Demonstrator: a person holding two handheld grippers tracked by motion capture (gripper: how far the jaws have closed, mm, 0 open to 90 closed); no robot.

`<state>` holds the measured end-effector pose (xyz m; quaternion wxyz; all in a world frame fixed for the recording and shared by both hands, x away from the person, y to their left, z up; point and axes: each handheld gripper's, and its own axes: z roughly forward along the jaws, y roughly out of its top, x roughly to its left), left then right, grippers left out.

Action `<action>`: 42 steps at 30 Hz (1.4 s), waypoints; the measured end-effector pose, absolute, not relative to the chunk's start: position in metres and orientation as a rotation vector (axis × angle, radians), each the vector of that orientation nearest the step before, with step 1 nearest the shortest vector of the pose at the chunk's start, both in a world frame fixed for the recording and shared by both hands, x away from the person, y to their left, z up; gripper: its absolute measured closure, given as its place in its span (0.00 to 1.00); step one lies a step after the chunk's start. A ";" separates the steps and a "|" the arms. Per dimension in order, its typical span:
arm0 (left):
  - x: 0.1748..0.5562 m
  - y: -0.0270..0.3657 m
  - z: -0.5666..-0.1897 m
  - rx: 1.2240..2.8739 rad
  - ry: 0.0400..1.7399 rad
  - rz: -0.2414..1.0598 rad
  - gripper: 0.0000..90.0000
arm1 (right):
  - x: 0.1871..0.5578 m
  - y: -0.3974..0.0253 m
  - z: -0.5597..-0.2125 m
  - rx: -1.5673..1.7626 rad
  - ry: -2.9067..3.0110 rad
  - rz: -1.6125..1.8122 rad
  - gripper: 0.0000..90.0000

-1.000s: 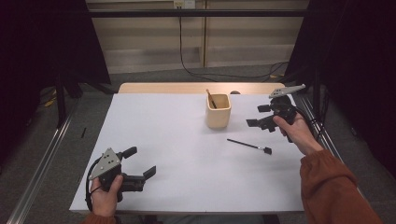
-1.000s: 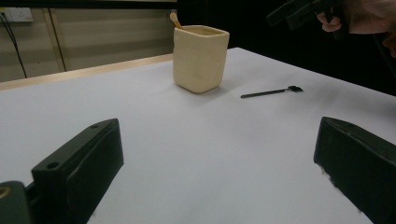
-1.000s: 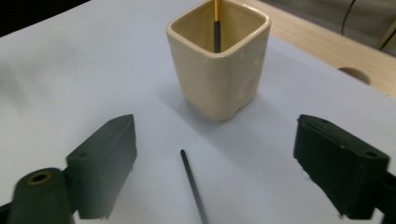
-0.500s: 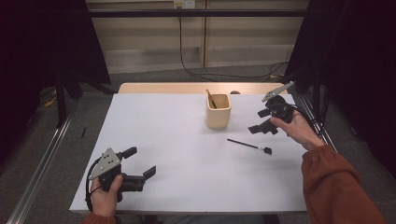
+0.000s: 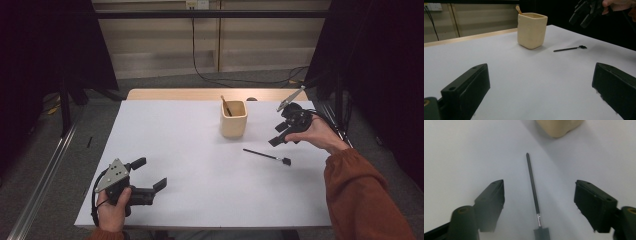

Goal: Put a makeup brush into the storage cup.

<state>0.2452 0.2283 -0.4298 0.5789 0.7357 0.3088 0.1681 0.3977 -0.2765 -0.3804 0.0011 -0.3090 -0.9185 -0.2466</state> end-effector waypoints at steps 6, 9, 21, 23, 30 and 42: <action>0.245 0.228 -0.430 1.717 0.725 0.395 0.02 | 0.402 -0.275 -0.389 -0.905 -2.871 -0.667 0.50; 0.245 0.228 -0.430 1.718 0.724 0.395 0.02 | 0.403 -0.274 -0.393 -0.874 -2.863 -0.641 0.56; 0.245 0.228 -0.431 1.720 0.724 0.389 0.02 | 0.403 -0.268 -0.414 -0.816 -2.865 -0.422 0.74; 0.245 0.228 -0.430 1.722 0.720 0.393 0.02 | 0.403 -0.267 -0.417 -0.816 -2.876 -0.391 0.74; 0.245 0.229 -0.430 1.724 0.716 0.392 0.02 | 0.401 -0.266 -0.427 -0.787 -2.903 -0.345 0.79; 0.245 0.229 -0.431 1.723 0.723 0.388 0.02 | 0.399 -0.262 -0.442 -0.780 -2.922 -0.274 0.85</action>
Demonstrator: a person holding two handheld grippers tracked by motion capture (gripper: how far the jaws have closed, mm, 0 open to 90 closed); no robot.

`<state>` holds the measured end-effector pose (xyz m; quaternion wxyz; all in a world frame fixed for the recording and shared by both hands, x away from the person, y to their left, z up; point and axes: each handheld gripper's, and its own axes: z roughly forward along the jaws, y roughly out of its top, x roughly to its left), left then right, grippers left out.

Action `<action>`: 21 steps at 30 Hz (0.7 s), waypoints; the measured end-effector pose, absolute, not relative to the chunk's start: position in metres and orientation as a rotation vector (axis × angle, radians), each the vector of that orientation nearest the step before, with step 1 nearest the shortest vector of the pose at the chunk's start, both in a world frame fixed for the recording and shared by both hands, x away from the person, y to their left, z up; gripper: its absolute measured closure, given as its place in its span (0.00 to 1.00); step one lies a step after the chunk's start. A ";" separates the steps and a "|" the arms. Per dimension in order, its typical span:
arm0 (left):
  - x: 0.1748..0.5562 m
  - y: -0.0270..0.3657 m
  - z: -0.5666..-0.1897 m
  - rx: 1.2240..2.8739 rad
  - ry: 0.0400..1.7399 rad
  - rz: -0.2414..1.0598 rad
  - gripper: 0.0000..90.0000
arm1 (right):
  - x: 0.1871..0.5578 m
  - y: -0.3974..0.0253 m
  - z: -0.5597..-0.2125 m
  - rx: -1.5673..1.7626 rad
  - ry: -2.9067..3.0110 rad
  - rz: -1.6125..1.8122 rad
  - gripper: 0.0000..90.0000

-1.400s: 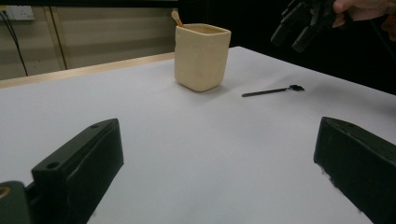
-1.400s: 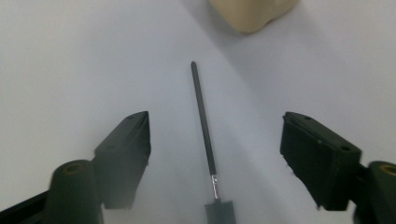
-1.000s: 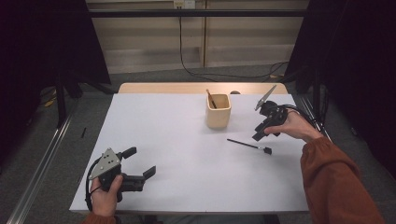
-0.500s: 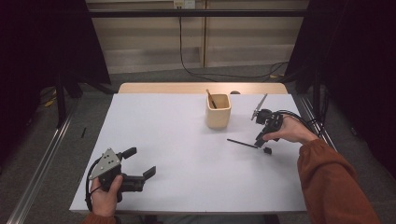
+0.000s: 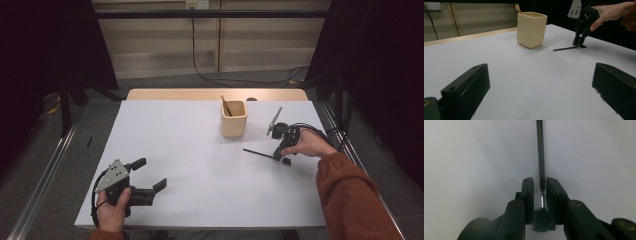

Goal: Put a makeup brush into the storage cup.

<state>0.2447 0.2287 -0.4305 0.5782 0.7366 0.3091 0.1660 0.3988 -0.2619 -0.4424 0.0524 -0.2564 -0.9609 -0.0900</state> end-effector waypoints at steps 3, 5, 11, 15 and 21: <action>0.245 0.228 -0.431 1.725 0.719 0.390 0.02 | 0.399 -0.261 -0.443 -0.767 -2.935 -0.274 0.87; 0.245 0.228 -0.430 1.725 0.719 0.391 0.02 | 0.398 -0.259 -0.444 -0.757 -2.940 -0.275 0.88; 0.245 0.229 -0.431 1.724 0.724 0.388 0.02 | 0.397 -0.258 -0.449 -0.733 -2.958 -0.245 0.92; 0.245 0.228 -0.431 1.726 0.718 0.390 0.02 | 0.397 -0.257 -0.450 -0.728 -2.965 -0.231 0.92; 0.245 0.228 -0.431 1.727 0.717 0.389 0.02 | 0.396 -0.259 -0.451 -0.755 -2.957 -0.254 0.92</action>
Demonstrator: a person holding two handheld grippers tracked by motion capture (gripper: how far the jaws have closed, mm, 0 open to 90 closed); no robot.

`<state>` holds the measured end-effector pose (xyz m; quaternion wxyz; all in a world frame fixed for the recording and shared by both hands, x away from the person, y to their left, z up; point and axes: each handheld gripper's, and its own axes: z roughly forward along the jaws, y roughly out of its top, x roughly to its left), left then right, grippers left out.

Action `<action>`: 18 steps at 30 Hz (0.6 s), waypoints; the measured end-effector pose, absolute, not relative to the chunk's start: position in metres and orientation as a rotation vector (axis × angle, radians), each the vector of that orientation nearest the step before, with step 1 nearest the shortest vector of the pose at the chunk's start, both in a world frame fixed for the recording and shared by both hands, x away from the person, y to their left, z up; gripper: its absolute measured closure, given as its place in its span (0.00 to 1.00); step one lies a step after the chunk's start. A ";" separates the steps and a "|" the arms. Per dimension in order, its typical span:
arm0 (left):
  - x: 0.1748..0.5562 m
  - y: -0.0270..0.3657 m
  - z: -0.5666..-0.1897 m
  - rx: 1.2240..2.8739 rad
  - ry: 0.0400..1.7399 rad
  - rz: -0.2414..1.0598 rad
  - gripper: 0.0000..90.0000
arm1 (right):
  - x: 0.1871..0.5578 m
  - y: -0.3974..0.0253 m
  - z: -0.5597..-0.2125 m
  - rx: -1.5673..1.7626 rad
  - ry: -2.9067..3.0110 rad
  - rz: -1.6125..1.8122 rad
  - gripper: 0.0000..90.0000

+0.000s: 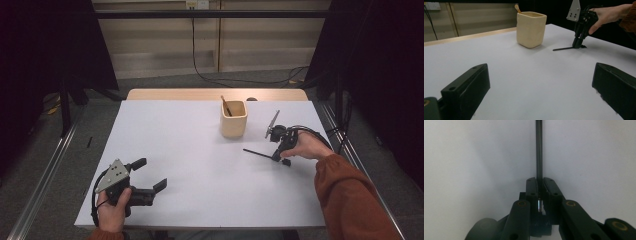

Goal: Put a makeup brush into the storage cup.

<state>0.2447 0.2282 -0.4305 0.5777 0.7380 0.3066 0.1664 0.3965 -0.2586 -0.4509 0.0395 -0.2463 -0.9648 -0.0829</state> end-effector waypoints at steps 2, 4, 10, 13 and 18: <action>0.245 0.228 -0.431 1.726 0.718 0.388 0.02 | 0.396 -0.260 -0.451 -0.747 -2.961 -0.264 0.92; 0.245 0.228 -0.431 1.726 0.712 0.390 0.02 | 0.396 -0.259 -0.451 -0.756 -2.963 -0.256 0.93; 0.245 0.227 -0.431 1.732 0.711 0.387 0.02 | 0.395 -0.257 -0.451 -0.742 -2.980 -0.242 0.96; 0.245 0.227 -0.431 1.732 0.718 0.384 0.02 | 0.395 -0.257 -0.451 -0.728 -2.988 -0.243 0.96; 0.246 0.228 -0.431 1.734 0.713 0.385 0.02 | 0.395 -0.258 -0.450 -0.741 -2.978 -0.247 0.96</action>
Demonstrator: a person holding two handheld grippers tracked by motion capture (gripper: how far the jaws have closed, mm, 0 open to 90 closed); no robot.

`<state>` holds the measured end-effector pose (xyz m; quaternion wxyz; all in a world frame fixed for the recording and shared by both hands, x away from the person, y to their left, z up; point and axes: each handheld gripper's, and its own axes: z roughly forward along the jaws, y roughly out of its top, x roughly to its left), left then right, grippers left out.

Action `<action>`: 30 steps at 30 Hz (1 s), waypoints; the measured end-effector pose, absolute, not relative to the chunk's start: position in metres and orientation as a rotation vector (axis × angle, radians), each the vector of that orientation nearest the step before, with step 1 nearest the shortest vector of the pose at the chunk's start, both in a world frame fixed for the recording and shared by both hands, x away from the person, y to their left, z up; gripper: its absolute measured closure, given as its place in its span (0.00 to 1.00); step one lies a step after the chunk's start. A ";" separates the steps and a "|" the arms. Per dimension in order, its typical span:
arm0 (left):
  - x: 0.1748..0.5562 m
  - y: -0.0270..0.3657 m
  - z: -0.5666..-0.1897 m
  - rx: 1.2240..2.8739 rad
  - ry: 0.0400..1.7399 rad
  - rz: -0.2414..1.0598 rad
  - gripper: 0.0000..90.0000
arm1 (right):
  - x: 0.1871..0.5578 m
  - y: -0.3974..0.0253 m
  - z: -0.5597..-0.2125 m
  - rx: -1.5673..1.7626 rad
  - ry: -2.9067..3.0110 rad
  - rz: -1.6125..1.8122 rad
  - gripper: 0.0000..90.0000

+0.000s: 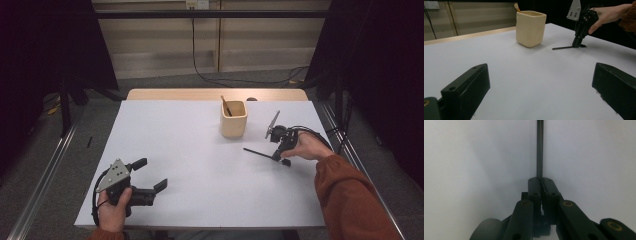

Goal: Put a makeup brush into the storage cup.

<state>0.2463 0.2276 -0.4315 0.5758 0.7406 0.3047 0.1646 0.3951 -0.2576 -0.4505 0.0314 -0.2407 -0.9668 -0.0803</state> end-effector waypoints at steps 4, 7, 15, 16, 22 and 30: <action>0.246 0.227 -0.431 1.729 0.720 0.380 0.02 | 0.394 -0.258 -0.450 -0.752 -2.976 -0.256 0.96; 0.246 0.227 -0.431 1.731 0.721 0.384 0.02 | 0.395 -0.259 -0.450 -0.757 -2.974 -0.262 0.96; 0.246 0.228 -0.431 1.732 0.721 0.383 0.02 | 0.395 -0.259 -0.445 -0.793 -2.979 -0.328 0.96; 0.246 0.228 -0.431 1.731 0.721 0.386 0.02 | 0.395 -0.258 -0.443 -0.794 -2.972 -0.332 0.96; 0.246 0.228 -0.431 1.731 0.720 0.385 0.02 | 0.393 -0.260 -0.438 -0.814 -2.998 -0.403 0.96; 0.246 0.229 -0.431 1.727 0.724 0.387 0.02 | 0.387 -0.263 -0.430 -0.824 -2.965 -0.520 0.96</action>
